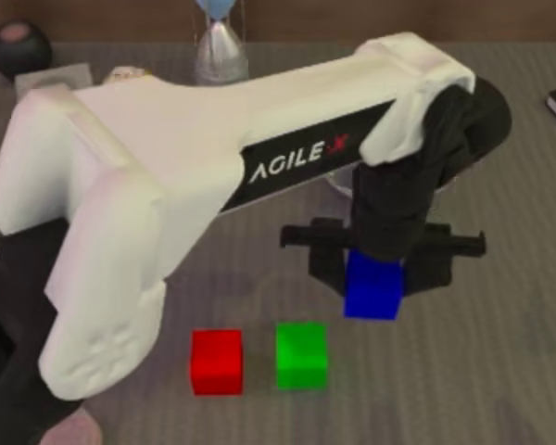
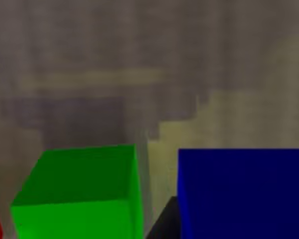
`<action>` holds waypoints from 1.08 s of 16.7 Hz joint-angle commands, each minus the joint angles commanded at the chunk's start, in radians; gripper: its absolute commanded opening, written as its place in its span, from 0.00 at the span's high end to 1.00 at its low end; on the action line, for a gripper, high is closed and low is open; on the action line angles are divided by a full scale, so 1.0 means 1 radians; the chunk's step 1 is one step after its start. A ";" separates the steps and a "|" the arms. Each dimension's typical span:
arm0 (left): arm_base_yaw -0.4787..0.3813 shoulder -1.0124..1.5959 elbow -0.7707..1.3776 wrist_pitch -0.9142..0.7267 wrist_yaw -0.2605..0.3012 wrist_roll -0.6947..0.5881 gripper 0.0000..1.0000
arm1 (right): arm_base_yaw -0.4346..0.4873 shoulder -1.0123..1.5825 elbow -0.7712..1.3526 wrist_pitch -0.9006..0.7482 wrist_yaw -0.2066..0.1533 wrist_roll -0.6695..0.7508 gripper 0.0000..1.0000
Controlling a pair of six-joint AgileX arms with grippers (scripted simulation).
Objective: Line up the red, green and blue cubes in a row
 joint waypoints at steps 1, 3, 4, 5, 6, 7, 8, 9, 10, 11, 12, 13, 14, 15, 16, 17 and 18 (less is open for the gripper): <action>-0.027 -0.008 -0.003 0.000 -0.002 -0.057 1.00 | 0.000 0.000 0.000 0.000 0.000 0.000 0.00; -0.067 -0.023 -0.008 0.002 -0.004 -0.139 1.00 | 0.000 0.000 0.000 0.000 0.000 0.000 0.00; -0.080 -0.030 -0.011 0.004 -0.006 -0.165 1.00 | 0.000 0.000 0.000 0.000 0.000 0.000 0.00; -0.087 -0.034 -0.013 0.005 -0.006 -0.179 1.00 | 0.000 0.000 0.000 0.000 0.000 0.000 0.00; -0.088 -0.036 -0.013 0.006 -0.006 -0.182 1.00 | 0.000 0.000 0.000 0.000 0.000 0.000 0.00; -0.088 -0.036 -0.013 0.006 -0.006 -0.182 1.00 | 0.000 0.000 0.000 0.000 0.000 0.000 0.00; -0.088 -0.036 -0.013 0.006 -0.006 -0.182 1.00 | 0.000 0.000 0.000 0.000 0.000 0.000 0.00; -0.084 -0.031 -0.012 0.006 -0.006 -0.179 1.00 | 0.000 0.000 0.000 0.000 0.000 0.000 0.00; -0.083 -0.031 -0.015 0.009 -0.006 -0.180 1.00 | 0.000 0.000 0.000 0.000 0.000 0.000 0.00; -0.083 -0.028 -0.028 0.023 -0.006 -0.180 1.00 | 0.000 0.000 0.000 0.000 0.000 0.000 0.00; -0.083 -0.024 -0.049 0.047 -0.006 -0.180 1.00 | 0.000 0.000 0.000 0.000 0.000 0.000 0.00; -0.084 -0.019 -0.075 0.080 -0.005 -0.179 1.00 | 0.000 0.000 0.000 0.000 0.000 0.000 0.00; -0.085 -0.013 -0.105 0.122 -0.005 -0.178 1.00 | 0.000 0.000 0.000 0.000 0.000 0.000 0.00; -0.086 -0.005 -0.136 0.166 -0.005 -0.179 1.00 | 0.000 0.000 0.000 0.000 0.000 0.000 0.00; -0.086 0.002 -0.166 0.203 -0.005 -0.179 1.00 | 0.000 0.000 0.000 0.000 0.000 0.000 0.00; -0.086 0.008 -0.190 0.229 -0.005 -0.179 1.00 | 0.000 0.000 0.000 0.000 0.000 0.000 0.00; -0.087 0.012 -0.205 0.245 -0.006 -0.180 1.00 | 0.000 0.000 0.000 0.000 0.000 0.000 0.00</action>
